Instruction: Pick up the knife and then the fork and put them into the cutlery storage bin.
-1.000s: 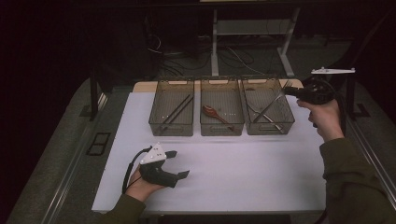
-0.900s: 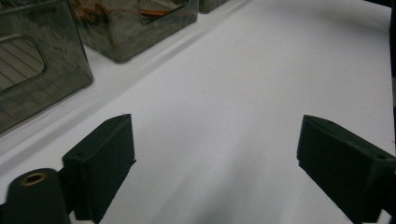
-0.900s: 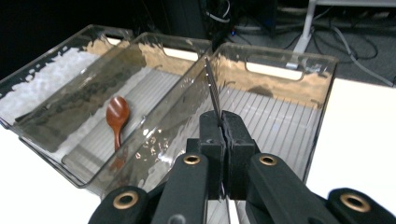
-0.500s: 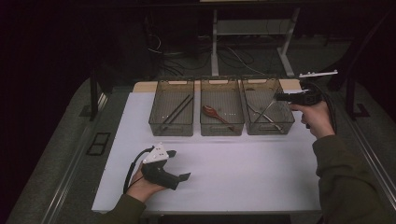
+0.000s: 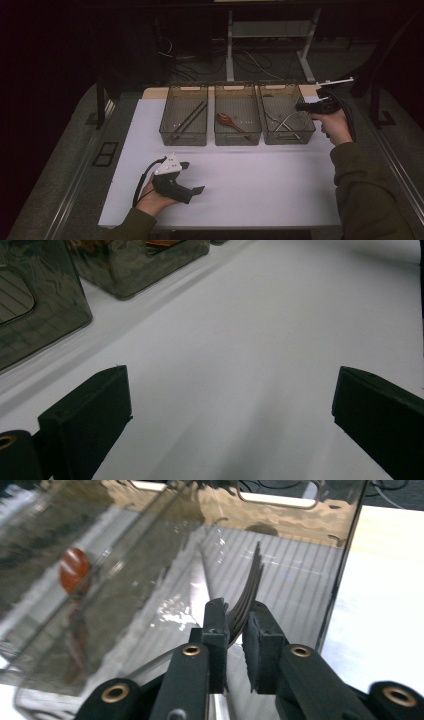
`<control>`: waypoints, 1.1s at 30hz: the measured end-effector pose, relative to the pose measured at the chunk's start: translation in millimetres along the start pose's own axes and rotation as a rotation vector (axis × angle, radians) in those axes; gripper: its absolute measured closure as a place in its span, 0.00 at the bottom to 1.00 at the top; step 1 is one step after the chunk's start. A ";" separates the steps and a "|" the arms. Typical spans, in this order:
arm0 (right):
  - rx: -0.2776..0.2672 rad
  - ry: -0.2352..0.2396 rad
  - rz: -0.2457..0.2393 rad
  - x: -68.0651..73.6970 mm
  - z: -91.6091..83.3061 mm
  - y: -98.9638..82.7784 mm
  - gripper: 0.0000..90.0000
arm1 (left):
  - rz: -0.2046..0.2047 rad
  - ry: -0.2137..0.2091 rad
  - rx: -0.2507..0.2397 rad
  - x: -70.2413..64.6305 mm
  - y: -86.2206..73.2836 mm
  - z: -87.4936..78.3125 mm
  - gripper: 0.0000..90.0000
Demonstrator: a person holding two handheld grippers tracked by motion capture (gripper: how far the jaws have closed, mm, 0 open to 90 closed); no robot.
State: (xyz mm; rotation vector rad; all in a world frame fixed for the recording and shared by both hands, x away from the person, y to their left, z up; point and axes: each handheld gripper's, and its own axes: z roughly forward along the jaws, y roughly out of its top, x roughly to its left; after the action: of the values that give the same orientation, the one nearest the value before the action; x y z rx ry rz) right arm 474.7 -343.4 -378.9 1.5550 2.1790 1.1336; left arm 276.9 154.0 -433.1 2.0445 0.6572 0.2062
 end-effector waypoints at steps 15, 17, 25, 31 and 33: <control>-0.040 -0.061 -0.039 0.8 -11.1 -2.9 0.50 | 0.009 -0.001 -0.002 0.3 -0.1 0.3 0.02; -0.050 -0.059 -0.048 2.3 -12.6 -3.3 0.48 | 0.008 -0.001 -0.004 0.5 0.0 0.0 0.02; -0.123 -0.020 -0.077 16.7 -28.2 -7.9 0.37 | 0.007 0.002 -0.010 2.8 0.2 -2.9 0.02; -0.169 -0.011 -0.118 31.6 -37.9 -21.2 0.30 | 0.007 0.003 0.003 4.2 -1.1 -2.6 0.02; -0.179 -0.002 -0.129 36.6 -40.8 -26.7 0.28 | 0.005 0.003 0.002 4.5 -1.3 -2.6 0.02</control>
State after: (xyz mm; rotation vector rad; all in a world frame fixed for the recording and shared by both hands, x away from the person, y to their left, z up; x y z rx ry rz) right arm 417.2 -333.2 -361.5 1.3209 2.0789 1.2462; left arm 279.1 158.9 -433.3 2.0481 0.6543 0.2124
